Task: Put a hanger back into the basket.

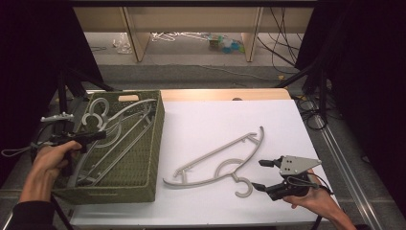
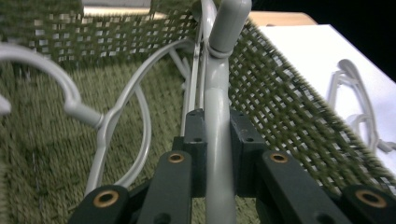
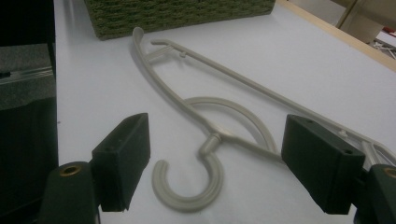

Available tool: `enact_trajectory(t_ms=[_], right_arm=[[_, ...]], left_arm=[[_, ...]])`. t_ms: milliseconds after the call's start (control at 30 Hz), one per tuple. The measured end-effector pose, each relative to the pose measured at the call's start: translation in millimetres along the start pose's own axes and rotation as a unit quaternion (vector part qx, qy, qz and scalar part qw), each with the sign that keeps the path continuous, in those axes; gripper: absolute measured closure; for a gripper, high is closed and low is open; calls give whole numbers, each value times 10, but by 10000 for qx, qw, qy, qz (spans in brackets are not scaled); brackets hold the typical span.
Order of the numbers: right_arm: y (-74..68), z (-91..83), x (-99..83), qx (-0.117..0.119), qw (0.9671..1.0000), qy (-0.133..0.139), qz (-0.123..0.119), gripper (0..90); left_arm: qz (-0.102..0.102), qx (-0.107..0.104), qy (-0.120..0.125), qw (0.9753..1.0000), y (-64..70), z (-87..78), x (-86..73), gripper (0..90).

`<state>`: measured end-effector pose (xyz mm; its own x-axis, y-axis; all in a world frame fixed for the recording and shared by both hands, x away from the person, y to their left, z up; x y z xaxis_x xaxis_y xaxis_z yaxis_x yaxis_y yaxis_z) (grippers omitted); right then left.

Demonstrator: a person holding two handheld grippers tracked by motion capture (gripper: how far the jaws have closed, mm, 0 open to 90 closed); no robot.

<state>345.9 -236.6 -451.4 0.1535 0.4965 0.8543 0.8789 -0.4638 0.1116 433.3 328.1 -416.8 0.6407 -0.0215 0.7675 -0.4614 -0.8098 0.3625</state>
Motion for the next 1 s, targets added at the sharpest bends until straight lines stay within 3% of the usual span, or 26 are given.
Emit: enact_trajectory(t_ms=[100,300,367,433,500,600,633,667,700,767,800,833,867,1000], right_arm=[[8,-7,-7,19,10000,-66,-28,245],[8,-9,-7,28,10000,-60,-36,245],[7,-11,-5,16,10000,-47,15,245],[9,-7,-4,13,10000,-49,21,244],[6,-5,-6,11,10000,-56,-19,245],[10,2,11,-37,10000,41,-1,244],[15,1,12,-49,10000,52,-1,243],[14,0,11,-45,10000,54,8,243],[14,0,9,-48,10000,54,6,243],[17,-2,12,-49,10000,56,13,243],[19,-2,11,-55,10000,60,-4,242],[19,-4,11,-56,10000,57,-8,242],[19,-4,10,-62,10000,63,-15,242],[25,-12,14,-73,9999,93,28,240]], left_arm=[[-116,101,-61,9999,-21,56,-35,784],[-74,728,-235,9970,-143,61,-76,762],[-140,957,-191,9951,-179,48,-90,755],[108,1222,-333,9919,-233,24,-105,741],[176,1398,-285,9896,-257,15,-114,680],[213,1321,-89,9910,-250,-30,-97,686],[521,1247,-83,9908,-270,-53,-68,672],[477,1198,37,9916,-251,-66,-54,657],[222,1161,167,9928,-199,-81,-51,651],[274,1068,322,9934,-132,-108,-20,639],[248,1059,369,9934,-67,-127,-12,628],[392,965,458,9935,-4,-146,9,617],[314,932,531,9937,56,-159,10,597],[533,781,735,9928,363,-228,11,501]])
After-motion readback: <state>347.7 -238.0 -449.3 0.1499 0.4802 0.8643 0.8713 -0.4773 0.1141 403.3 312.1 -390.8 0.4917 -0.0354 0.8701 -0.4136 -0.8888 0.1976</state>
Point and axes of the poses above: each handheld gripper's, and its own axes: z roughly forward along the jaws, x roughly out of its top, y roughly to its right, the point moved 5 cm from there along z, roughly forward along the jaws, and after that the axes turned 3 degrees about -x, right-handed, at the moved point
